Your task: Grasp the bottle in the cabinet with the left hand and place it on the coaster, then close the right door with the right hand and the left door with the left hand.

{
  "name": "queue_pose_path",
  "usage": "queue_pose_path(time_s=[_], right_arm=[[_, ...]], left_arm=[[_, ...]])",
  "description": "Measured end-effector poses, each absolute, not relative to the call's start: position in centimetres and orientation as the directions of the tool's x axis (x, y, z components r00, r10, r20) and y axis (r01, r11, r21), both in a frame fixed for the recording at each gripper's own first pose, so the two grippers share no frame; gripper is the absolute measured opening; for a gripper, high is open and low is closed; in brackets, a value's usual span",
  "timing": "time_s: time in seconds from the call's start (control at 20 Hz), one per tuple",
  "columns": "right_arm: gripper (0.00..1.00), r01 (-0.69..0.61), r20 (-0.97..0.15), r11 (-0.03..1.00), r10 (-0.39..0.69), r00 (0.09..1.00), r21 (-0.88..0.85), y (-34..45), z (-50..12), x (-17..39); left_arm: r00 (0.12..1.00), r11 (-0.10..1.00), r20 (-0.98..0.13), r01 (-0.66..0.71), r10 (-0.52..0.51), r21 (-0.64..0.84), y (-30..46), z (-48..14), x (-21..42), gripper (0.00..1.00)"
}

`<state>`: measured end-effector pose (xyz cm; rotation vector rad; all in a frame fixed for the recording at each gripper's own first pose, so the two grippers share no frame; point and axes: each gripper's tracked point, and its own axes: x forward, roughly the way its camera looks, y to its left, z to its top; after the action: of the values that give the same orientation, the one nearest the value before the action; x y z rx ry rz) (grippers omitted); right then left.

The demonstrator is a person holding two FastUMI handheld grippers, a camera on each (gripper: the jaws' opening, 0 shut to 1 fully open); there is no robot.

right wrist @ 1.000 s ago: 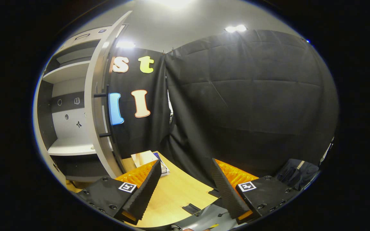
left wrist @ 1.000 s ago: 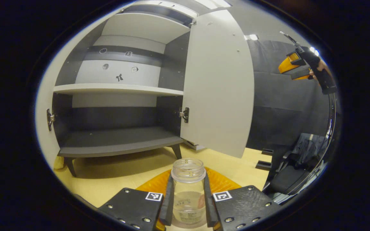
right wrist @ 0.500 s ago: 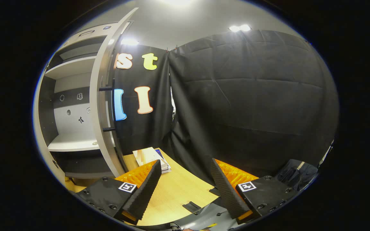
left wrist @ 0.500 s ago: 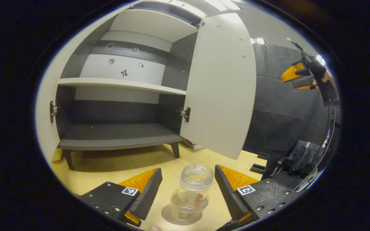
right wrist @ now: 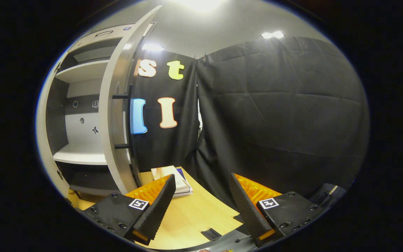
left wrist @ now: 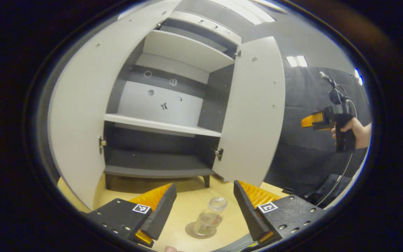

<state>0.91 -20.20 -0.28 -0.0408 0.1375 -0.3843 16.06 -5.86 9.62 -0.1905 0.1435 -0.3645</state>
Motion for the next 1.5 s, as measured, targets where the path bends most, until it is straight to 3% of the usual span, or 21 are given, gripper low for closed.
queue_pose_path(time_s=[0.05,0.1,0.2,0.25,0.3,0.5,0.65,0.7,0.8,0.9,0.95,1.0,1.05,1.25,1.4,1.5], right_arm=[[0.99,0.350,-0.114,0.935,-0.355,0.928,-0.062,-20.3,0.0,2.2],[0.94,0.332,-0.108,0.941,-0.337,0.935,-0.060,-20.5,-0.1,3.3],[0.98,0.294,-0.116,0.954,-0.298,0.947,-0.050,-20.5,-0.4,4.6],[0.94,0.269,-0.113,0.962,-0.272,0.956,-0.046,-20.1,-0.3,5.0],[0.99,0.248,-0.107,0.968,-0.251,0.962,-0.045,-19.9,-0.2,5.5],[0.98,0.159,-0.094,0.987,-0.162,0.982,-0.039,-19.6,0.3,7.3],[0.98,0.111,-0.061,0.993,-0.112,0.992,-0.030,-20.4,2.0,8.3],[0.98,0.088,-0.051,0.996,-0.089,0.995,-0.022,-20.5,2.6,8.6],[0.98,0.045,-0.037,0.999,-0.046,0.998,-0.019,-20.9,3.7,9.4],[0.98,-0.005,-0.018,1.000,0.005,1.000,-0.012,-21.1,5.3,10.2],[0.94,-0.039,-0.012,0.999,0.039,0.999,0.004,-20.9,6.0,10.7],[0.94,-0.075,-0.014,0.997,0.076,0.997,0.028,-20.5,6.5,11.2],[0.98,-0.116,-0.020,0.992,0.117,0.993,0.054,-20.0,6.9,11.8],[0.98,-0.248,-0.043,0.960,0.255,0.966,0.126,-17.6,8.3,14.4],[0.94,-0.289,-0.060,0.951,0.297,0.953,0.109,-16.0,9.0,15.2],[0.99,-0.294,-0.060,0.953,0.299,0.952,0.076,-15.0,9.3,15.0]], left_arm=[[0.942,0.938,-0.102,0.298,-0.319,-0.179,-4.2,11.3,15.8,0.95],[0.959,0.957,-0.100,0.250,-0.266,-0.146,-2.5,13.1,15.7,0.95],[0.980,0.980,-0.097,0.164,-0.176,-0.115,-0.1,16.6,15.7,0.95],[0.985,0.985,-0.090,0.134,-0.144,-0.105,0.6,18.7,15.8,0.94],[0.990,0.990,-0.076,0.110,-0.117,-0.089,1.3,20.8,15.7,0.95],[1.000,0.998,-0.003,0.019,-0.019,-0.054,3.0,28.7,16.6,0.94],[0.996,0.995,-0.015,-0.093,0.093,-0.032,4.3,31.6,17.4,0.94],[0.991,0.991,-0.022,-0.132,0.131,-0.027,4.6,32.2,17.8,1.00],[0.978,0.978,-0.052,-0.205,0.203,-0.035,4.9,32.3,18.4,0.94],[0.974,0.973,-0.092,-0.216,0.208,-0.079,4.3,32.3,19.7,0.94],[0.970,0.970,-0.112,-0.225,0.214,-0.096,4.0,32.3,20.2,1.00],[0.965,0.965,-0.128,-0.242,0.229,-0.100,3.9,32.3,20.4,0.94],[0.960,0.962,-0.132,-0.259,0.247,-0.087,3.8,32.6,20.3,0.94],[0.942,0.955,-0.159,-0.296,0.294,0.010,3.1,33.2,19.2,0.94],[0.946,0.960,-0.168,-0.278,0.278,0.024,2.4,33.3,18.9,0.94],[0.951,0.965,-0.167,-0.262,0.261,0.015,2.3,33.3,18.7,0.94]])
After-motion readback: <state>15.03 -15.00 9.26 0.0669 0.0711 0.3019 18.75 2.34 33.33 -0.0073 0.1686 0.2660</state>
